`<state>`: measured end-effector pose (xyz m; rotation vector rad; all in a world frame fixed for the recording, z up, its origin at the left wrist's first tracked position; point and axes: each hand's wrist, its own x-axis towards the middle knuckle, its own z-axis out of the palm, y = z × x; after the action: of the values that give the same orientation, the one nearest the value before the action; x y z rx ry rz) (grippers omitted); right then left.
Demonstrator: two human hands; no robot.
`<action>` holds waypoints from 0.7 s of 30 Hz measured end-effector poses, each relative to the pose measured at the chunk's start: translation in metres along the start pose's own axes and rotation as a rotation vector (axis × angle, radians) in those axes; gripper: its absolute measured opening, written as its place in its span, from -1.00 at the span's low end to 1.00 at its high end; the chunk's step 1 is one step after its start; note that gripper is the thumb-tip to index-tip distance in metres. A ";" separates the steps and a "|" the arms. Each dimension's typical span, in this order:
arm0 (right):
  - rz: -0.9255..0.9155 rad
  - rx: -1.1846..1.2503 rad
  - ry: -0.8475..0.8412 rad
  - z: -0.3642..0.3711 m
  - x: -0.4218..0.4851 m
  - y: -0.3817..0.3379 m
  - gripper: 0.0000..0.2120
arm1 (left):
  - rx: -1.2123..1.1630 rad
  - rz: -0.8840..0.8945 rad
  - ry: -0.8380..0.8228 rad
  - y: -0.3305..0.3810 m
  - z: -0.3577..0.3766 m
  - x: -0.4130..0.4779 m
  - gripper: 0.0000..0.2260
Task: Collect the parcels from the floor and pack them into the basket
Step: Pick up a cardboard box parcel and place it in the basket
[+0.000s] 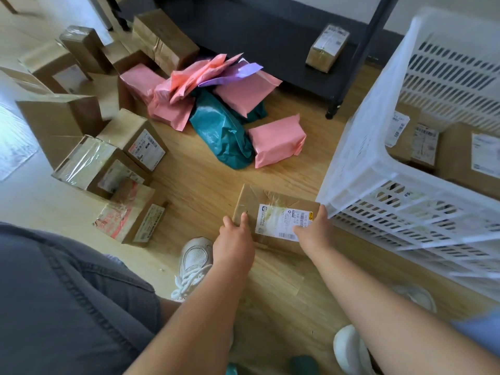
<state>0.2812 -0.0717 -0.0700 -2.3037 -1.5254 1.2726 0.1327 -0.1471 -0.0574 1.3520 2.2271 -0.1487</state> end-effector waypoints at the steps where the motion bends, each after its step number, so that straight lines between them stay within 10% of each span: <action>1: 0.010 -0.005 0.025 0.003 -0.001 0.000 -0.23 | 0.022 0.006 -0.002 0.002 -0.001 -0.002 -0.49; 10: 0.478 0.589 -0.136 0.023 -0.013 0.014 -0.60 | 0.185 0.053 -0.012 0.012 -0.011 -0.012 -0.75; 15: 0.305 0.514 -0.101 0.018 -0.014 0.002 -0.14 | 0.143 0.003 -0.021 0.013 -0.017 -0.019 -0.79; 21: 0.021 0.224 -0.189 0.009 -0.012 -0.012 -0.18 | 0.054 0.049 -0.081 0.024 -0.002 -0.017 -0.80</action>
<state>0.2643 -0.0783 -0.0629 -2.1171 -1.3306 1.6160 0.1585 -0.1476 -0.0430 1.4031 2.1353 -0.2437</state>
